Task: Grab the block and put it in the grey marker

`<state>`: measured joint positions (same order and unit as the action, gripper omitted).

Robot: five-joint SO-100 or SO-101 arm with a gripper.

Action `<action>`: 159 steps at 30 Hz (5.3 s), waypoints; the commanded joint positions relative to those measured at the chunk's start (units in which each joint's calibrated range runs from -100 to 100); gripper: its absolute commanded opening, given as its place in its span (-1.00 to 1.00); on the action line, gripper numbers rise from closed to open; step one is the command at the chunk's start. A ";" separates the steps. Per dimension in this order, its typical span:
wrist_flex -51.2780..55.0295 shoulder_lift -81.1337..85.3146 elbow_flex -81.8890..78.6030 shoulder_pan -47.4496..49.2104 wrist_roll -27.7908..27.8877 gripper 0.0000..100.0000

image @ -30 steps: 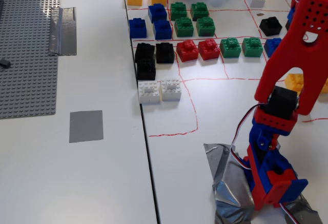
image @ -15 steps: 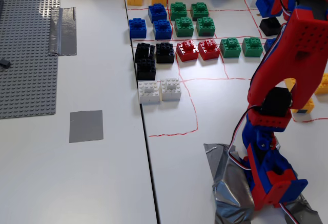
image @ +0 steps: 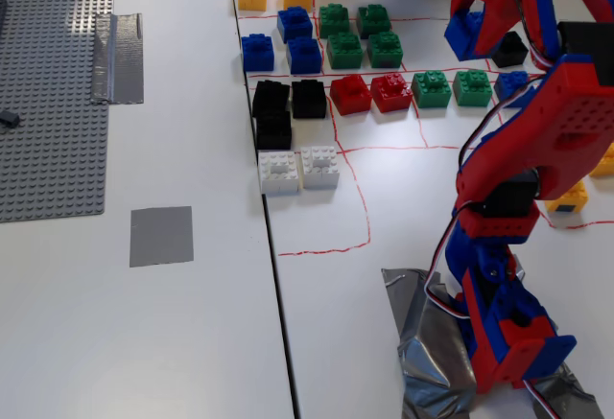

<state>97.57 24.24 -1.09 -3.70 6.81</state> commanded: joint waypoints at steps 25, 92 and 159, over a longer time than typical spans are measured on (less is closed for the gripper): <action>-18.83 9.67 -21.62 25.38 -3.08 -1.00; -33.19 -33.64 2.91 59.73 -10.16 -0.79; -19.07 -9.30 4.27 -4.35 -3.17 -1.00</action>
<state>79.77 10.05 1.36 -7.21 3.59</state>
